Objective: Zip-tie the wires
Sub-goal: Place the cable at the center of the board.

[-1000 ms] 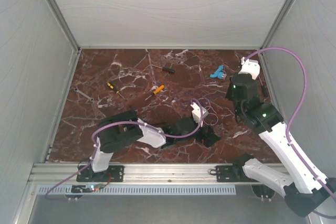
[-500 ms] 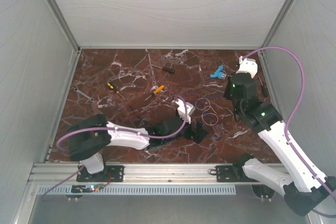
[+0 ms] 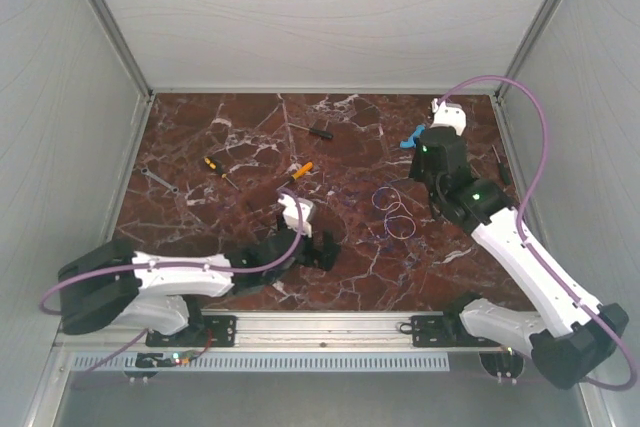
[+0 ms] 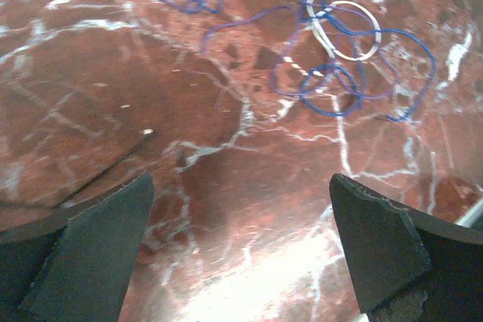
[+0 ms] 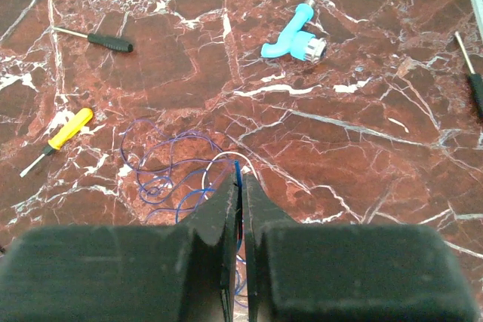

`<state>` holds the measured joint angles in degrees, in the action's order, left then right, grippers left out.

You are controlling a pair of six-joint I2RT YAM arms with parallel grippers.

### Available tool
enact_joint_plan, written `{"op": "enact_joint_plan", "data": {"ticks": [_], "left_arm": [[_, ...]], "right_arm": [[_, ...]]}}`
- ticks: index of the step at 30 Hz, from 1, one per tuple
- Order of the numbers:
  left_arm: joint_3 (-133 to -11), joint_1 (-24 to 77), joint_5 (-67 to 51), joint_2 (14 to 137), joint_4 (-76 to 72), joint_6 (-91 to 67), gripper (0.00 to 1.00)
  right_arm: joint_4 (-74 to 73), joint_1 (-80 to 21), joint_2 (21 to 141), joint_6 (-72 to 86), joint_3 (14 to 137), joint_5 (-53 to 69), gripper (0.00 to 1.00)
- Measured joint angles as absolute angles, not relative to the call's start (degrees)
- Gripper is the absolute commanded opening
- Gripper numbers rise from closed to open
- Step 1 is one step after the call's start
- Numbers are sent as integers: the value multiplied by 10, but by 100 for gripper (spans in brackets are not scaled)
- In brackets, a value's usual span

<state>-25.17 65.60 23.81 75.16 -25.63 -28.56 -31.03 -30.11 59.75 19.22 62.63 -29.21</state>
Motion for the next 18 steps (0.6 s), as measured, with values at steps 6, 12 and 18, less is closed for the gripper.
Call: {"op": "enact_joint_plan", "data": {"ticks": [6, 12, 18], "left_arm": [[-202, 627, 254, 678, -226, -297, 100], [-178, 617, 259, 647, -213, -306, 100], [-169, 615, 260, 634, -203, -307, 100]], "right_arm": [[-286, -287, 641, 192, 627, -271, 0], [-261, -252, 688, 192, 631, -243, 0], [-232, -204, 731, 192, 637, -205, 0]]}}
